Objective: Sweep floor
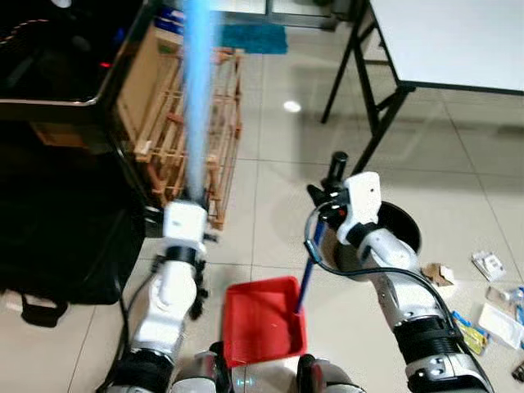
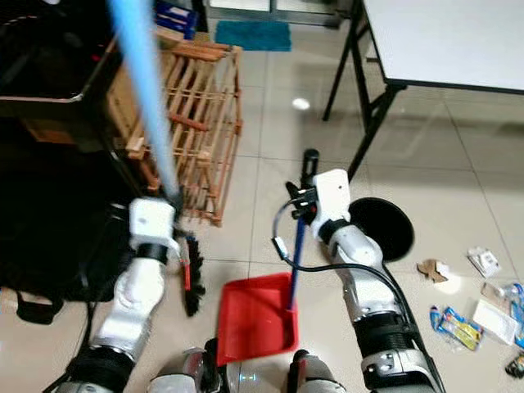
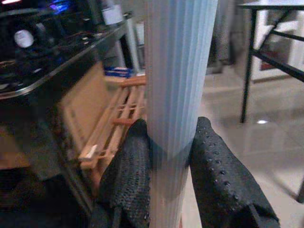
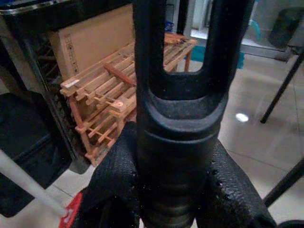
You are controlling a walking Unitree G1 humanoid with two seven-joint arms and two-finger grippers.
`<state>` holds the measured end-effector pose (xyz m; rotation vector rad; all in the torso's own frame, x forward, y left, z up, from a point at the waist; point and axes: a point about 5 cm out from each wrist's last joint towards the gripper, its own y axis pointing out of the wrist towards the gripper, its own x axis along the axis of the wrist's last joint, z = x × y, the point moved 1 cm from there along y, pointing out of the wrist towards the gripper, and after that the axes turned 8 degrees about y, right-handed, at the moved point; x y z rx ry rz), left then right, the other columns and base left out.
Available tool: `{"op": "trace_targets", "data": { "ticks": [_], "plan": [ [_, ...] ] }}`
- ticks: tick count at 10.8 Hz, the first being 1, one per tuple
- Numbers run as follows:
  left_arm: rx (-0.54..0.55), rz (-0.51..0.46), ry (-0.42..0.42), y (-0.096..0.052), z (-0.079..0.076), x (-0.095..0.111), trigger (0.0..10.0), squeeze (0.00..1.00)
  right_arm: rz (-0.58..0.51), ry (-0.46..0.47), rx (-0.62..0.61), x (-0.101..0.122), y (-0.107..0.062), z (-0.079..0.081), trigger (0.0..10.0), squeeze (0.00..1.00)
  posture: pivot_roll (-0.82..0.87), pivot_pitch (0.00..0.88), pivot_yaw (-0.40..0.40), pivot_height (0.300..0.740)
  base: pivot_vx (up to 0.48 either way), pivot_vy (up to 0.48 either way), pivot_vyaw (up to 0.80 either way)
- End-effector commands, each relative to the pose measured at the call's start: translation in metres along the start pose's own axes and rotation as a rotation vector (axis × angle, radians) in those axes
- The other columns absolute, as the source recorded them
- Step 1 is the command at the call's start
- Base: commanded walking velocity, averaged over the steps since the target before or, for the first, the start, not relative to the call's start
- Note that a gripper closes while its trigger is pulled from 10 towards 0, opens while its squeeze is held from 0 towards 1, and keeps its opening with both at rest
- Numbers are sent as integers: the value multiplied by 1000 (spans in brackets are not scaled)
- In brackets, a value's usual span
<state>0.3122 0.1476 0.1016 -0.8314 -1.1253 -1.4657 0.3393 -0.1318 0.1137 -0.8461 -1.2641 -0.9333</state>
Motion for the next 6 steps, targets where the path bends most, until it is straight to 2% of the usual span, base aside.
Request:
{"op": "trace_targets", "data": {
  "ticks": [1,3,6],
  "plan": [
    [24,-21,-35,6,5,9,0,0,-25,-14,-31,2,-4,-8,10000,0,-194,127,18,740,0,0,0],
    [6,26,-81,8,5,4,0,0,-41,-17,-75,3,-2,-13,10000,0,-180,115,35,740,0,0,0],
    [-34,40,-95,6,9,1,0,0,-40,1,-107,-5,4,-9,10000,0,-152,102,67,740,0,0,0]
  ]
}}
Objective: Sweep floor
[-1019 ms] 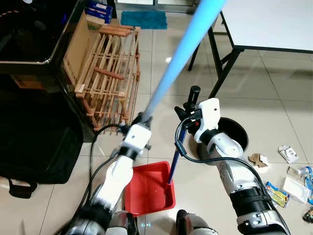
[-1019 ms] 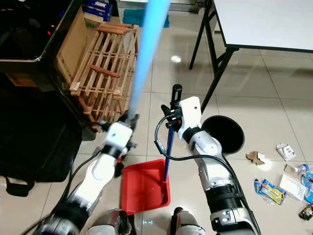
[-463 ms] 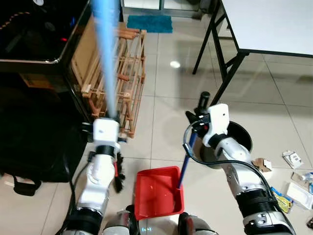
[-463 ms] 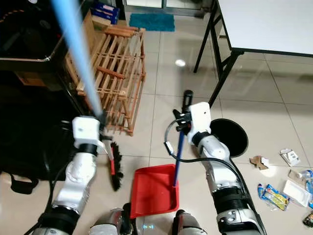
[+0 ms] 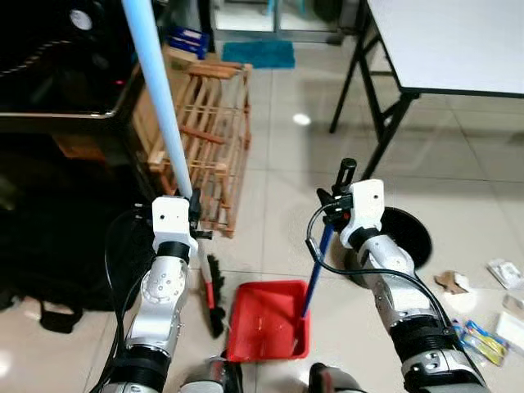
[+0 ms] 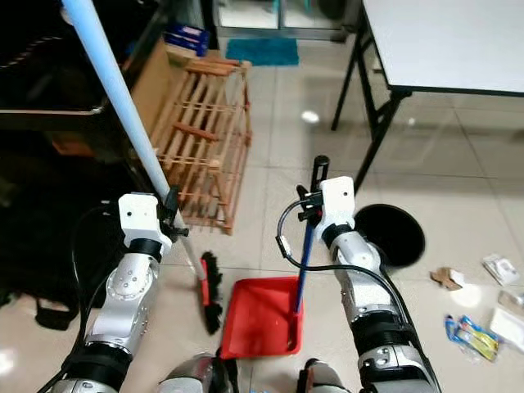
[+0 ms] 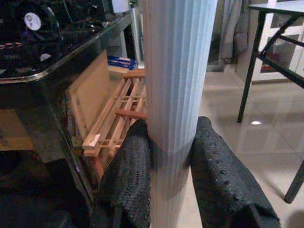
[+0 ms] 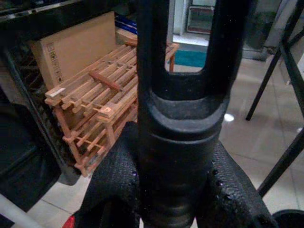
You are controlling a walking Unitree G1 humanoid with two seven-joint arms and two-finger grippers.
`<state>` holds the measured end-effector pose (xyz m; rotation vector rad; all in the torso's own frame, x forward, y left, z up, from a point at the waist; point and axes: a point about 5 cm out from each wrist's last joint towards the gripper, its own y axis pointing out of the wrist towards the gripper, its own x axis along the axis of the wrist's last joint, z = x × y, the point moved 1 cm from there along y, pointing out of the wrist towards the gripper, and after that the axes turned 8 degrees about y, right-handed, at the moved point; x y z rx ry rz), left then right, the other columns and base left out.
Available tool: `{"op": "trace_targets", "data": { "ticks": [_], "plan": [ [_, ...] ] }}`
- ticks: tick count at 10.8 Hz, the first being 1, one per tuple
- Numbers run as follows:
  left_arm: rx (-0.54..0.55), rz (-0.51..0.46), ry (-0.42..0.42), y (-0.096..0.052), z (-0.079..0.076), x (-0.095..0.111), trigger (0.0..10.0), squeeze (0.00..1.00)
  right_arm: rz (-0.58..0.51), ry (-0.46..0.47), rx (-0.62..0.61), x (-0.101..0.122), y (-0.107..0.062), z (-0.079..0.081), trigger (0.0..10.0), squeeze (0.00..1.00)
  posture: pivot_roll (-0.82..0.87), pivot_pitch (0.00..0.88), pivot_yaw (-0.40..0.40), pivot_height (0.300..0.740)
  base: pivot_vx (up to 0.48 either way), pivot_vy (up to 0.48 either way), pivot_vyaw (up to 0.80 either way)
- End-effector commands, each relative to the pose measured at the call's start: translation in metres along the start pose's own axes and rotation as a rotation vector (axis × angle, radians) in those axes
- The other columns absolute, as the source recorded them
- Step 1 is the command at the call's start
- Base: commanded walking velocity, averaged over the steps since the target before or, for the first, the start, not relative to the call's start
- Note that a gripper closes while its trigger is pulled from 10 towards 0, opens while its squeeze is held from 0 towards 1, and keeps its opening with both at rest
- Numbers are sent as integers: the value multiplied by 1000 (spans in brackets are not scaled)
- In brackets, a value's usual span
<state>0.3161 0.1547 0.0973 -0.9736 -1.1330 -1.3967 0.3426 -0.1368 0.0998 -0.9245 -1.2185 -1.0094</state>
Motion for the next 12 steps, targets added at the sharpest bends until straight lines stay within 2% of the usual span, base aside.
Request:
{"op": "trace_targets", "data": {
  "ticks": [1,10,11,12],
  "plan": [
    [0,-36,8,2,3,8,0,0,-39,-3,-2,8,3,-1,10000,0,-152,102,67,740,0,0,0],
    [0,-18,4,1,4,5,0,0,-41,-3,-11,5,4,1,10000,0,-144,99,73,740,0,0,0],
    [-41,59,2,-4,-2,-10,10000,0,-20,40,-68,-6,3,-1,10000,0,-110,144,104,740,0,0,0],
    [-121,179,-53,-14,-19,-32,10000,0,39,97,-141,-28,-2,0,10000,0,-117,151,105,740,0,0,0]
  ]
}}
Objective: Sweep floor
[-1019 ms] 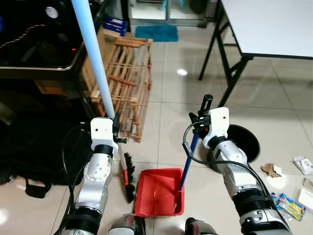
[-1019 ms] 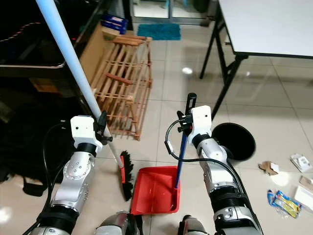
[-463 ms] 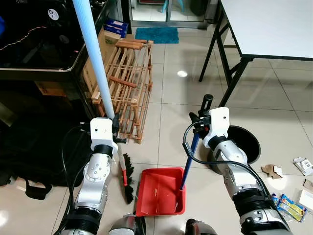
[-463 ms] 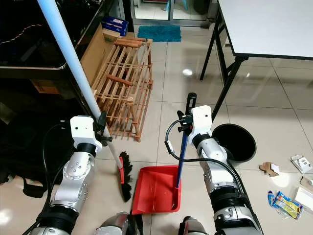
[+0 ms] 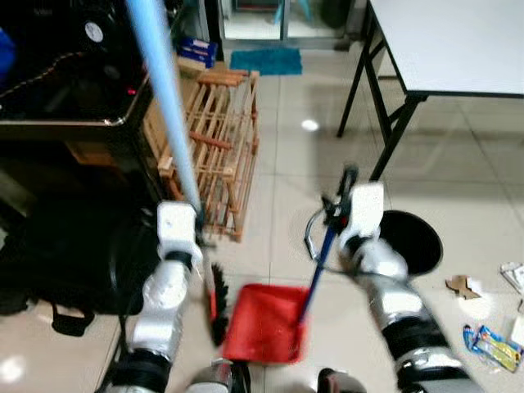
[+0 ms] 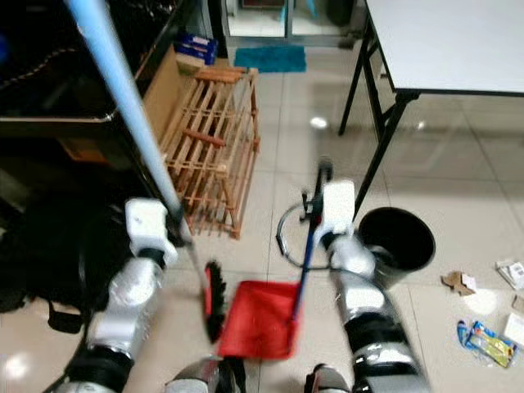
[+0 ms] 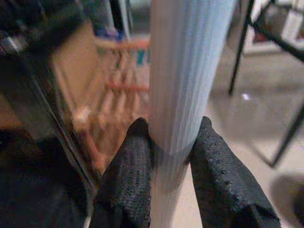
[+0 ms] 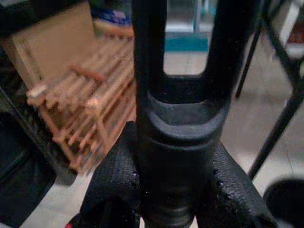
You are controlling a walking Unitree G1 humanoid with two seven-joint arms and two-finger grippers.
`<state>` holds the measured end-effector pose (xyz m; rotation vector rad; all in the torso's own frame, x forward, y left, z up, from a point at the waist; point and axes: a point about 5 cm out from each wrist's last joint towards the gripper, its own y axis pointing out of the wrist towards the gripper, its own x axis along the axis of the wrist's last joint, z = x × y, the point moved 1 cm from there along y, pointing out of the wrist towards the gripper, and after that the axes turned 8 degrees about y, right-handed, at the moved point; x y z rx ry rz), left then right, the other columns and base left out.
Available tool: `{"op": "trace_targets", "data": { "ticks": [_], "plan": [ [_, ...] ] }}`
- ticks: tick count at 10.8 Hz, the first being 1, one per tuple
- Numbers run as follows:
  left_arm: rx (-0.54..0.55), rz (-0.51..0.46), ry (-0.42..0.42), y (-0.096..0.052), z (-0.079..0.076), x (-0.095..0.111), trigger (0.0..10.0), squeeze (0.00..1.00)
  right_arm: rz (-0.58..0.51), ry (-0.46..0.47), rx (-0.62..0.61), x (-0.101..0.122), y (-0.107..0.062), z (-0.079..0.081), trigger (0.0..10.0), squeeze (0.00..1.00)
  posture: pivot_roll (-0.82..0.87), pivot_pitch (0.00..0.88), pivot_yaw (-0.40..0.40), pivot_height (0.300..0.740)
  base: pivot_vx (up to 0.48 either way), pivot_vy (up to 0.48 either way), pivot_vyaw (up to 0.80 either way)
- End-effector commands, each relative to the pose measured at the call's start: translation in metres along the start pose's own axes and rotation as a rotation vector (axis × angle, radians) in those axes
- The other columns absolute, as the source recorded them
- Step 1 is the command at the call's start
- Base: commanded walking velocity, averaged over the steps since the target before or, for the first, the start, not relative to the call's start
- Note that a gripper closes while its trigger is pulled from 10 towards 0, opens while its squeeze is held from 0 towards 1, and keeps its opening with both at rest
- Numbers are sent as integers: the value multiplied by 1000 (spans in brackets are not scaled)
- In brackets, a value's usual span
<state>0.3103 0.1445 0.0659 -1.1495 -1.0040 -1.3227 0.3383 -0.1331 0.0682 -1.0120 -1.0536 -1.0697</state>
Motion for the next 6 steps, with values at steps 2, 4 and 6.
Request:
{"op": "trace_targets", "data": {
  "ticks": [2,4,6],
  "plan": [
    [-34,29,-30,0,-7,-7,10000,0,8,21,-16,-9,-2,0,10000,0,-117,152,109,740,0,0,0],
    [-27,26,-21,2,-2,-6,10000,0,5,21,-25,-9,-1,-1,10000,0,-117,150,113,740,0,0,0],
    [-29,36,-12,5,4,-7,10000,0,10,11,-50,-11,-1,-9,10000,0,-119,149,116,740,0,0,0]
  ]
}}
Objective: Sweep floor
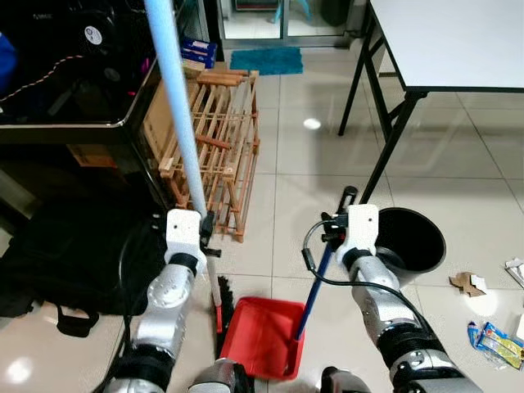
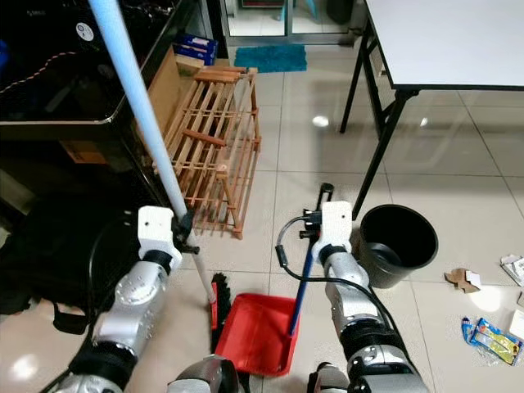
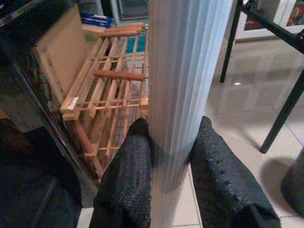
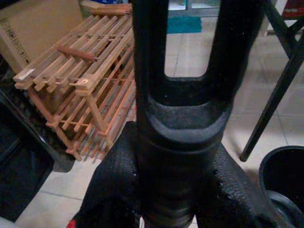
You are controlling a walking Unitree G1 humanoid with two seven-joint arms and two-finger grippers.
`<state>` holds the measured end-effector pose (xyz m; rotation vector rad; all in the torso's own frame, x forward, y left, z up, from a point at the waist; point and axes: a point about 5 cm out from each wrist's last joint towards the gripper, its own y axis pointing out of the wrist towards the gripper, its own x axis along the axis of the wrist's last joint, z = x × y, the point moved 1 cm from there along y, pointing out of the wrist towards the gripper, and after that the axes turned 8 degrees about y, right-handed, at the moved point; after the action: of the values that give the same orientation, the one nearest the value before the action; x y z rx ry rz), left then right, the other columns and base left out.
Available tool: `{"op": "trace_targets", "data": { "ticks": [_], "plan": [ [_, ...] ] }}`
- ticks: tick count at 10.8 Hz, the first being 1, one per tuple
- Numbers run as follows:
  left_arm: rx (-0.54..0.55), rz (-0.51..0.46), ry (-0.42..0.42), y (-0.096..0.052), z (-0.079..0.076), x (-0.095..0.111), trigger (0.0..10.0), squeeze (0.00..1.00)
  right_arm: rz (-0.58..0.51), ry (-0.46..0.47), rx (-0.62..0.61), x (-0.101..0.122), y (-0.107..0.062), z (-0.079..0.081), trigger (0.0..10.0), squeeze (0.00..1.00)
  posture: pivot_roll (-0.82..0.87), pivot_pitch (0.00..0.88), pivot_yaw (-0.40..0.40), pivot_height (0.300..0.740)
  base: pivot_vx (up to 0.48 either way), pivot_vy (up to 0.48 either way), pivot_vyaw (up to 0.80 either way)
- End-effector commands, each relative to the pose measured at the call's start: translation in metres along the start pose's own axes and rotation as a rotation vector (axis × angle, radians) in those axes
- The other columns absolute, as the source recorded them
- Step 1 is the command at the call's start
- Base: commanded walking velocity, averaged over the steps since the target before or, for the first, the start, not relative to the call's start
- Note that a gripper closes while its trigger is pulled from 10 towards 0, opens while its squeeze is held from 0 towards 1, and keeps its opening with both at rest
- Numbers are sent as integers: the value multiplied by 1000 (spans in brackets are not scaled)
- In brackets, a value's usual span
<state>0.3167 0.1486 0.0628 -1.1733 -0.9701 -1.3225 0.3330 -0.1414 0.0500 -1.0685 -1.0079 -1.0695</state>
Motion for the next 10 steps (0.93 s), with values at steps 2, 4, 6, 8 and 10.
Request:
{"op": "trace_targets", "data": {
  "ticks": [2,4,6,8,10],
  "plan": [
    [6,7,19,-1,3,-3,10000,0,-40,-4,-18,10,4,-3,10000,0,-118,148,121,740,0,0,0],
    [4,6,22,1,3,-3,10000,0,-57,-17,-25,15,7,-4,10000,0,-119,152,123,740,0,0,800],
    [10,37,29,2,4,-9,10000,0,-45,-14,-26,12,8,-2,10000,0,-116,153,124,740,0,0,659],
    [28,115,76,2,12,-25,10000,0,-28,-11,-21,9,11,5,10000,0,-120,155,126,740,0,0,288],
    [34,111,67,4,14,-23,10000,0,-32,-14,-23,11,12,4,10000,0,-121,162,127,740,0,0,0]
  ]
}}
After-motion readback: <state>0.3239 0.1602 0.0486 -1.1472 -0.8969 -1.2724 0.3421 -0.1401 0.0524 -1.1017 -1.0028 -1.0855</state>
